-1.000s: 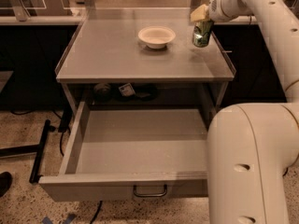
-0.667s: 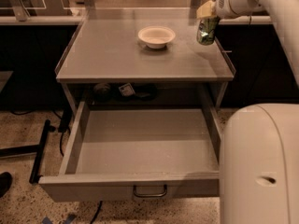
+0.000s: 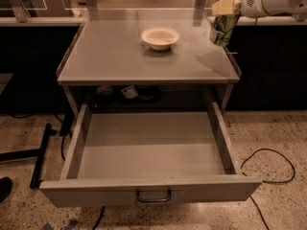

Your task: Place green can into top drawer

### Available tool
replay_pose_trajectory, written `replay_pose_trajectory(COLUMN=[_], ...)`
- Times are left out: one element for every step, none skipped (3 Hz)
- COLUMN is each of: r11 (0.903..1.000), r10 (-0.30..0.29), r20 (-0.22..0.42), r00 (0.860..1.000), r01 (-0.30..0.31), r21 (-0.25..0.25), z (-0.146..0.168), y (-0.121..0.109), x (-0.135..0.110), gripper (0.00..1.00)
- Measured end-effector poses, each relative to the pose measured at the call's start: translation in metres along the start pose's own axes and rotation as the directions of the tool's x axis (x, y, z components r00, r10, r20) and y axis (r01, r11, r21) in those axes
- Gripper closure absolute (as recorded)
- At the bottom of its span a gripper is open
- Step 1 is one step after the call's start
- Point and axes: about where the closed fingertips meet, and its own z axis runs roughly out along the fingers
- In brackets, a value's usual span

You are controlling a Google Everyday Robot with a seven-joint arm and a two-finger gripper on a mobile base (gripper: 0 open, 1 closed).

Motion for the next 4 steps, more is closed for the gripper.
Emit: replay_pose_trajectory(r11=[0.996,0.9836,0.95,0.8882], r10=[-0.053,-0.132,-0.242,-0.348], r20=[0.026,0.001,-0.02,-0.004], r00=[0.998,0.991,0.97,0.937], r01=[0.055,0.131,0.232,0.329], r21=[-0.071,-0.124,-0.208,-0.321], z=[-0.046,-0.073,-0.08,-0.079], y=[0.04,0.071,0.091,0.103], x=[0.02,0.057,0.098,0.132], gripper=[1.0,1.0,1.0,1.0])
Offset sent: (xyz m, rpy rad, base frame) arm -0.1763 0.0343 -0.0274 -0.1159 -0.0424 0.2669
